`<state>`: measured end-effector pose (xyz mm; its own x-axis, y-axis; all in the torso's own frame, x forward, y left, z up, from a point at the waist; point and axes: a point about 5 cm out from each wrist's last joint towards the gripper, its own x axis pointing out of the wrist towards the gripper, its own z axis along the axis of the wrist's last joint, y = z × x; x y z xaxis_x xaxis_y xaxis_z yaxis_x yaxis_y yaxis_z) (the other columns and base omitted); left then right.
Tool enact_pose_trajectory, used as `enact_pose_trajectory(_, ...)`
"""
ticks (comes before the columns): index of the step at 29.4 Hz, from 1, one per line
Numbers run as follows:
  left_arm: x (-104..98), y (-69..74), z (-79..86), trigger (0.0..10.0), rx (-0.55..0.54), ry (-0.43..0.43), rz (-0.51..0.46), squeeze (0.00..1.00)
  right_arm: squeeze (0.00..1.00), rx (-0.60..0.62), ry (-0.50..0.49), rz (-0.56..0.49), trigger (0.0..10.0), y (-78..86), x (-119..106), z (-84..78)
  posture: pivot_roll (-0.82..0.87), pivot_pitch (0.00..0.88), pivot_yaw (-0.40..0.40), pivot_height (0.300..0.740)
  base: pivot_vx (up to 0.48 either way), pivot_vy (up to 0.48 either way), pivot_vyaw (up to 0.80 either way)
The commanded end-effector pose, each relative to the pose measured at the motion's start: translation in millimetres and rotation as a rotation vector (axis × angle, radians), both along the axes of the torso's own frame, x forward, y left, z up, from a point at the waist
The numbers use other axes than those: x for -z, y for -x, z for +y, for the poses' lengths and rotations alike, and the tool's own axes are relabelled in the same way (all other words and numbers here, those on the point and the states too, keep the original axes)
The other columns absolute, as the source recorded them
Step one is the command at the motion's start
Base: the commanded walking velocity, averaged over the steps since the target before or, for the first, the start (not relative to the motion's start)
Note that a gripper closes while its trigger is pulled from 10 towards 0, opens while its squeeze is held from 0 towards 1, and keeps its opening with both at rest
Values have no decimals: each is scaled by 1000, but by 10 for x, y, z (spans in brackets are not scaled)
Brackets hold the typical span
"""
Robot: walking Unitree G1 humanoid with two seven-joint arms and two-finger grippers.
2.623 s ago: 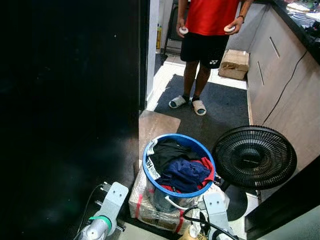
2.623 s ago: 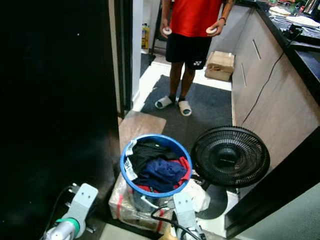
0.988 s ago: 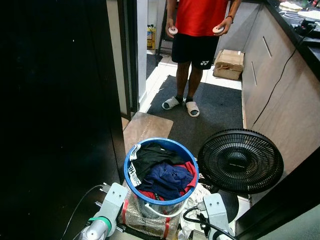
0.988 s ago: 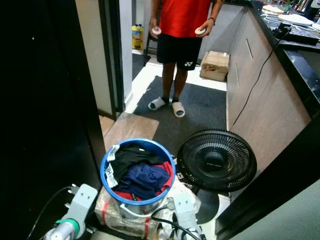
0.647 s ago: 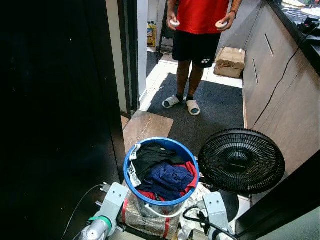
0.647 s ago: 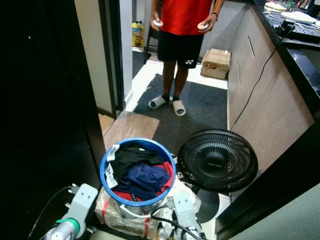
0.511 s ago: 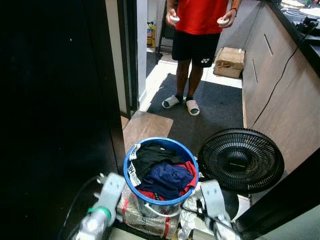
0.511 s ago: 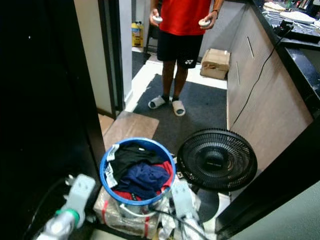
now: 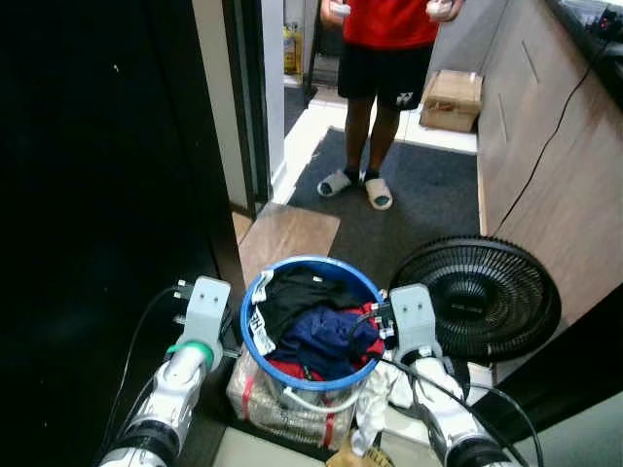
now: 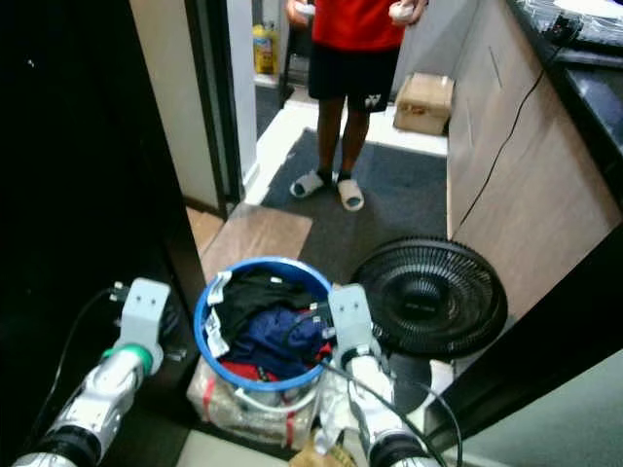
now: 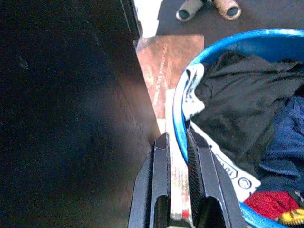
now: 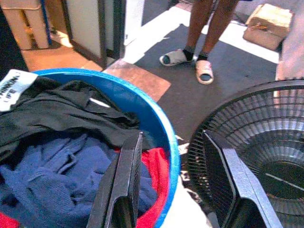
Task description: Clothes washing
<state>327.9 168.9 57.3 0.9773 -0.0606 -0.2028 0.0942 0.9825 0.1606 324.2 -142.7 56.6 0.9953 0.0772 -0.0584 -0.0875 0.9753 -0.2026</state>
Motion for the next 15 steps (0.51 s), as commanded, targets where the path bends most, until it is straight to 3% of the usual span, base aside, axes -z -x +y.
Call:
enact_pose_trajectory(1, 101, 75, 22, 10000, -1, 2, 48, 0, 0, -3, -18, 39, 10000, 37, 73, 3, 94, 150, 61, 740, 0, 0, 0)
enact_pose_trajectory(8, 52, 177, 208, 10000, -31, -20, 40, 0, 0, -116, -48, 47, 10000, -66, -27, 312, 168, 239, 55, 740, 0, 0, 0)
enact_pose_trajectory(15, 3, 293, 272, 10000, -52, -24, 39, 0, 0, -122, -59, 73, 10000, -126, -62, 360, 199, 283, 49, 740, 0, 0, 0)
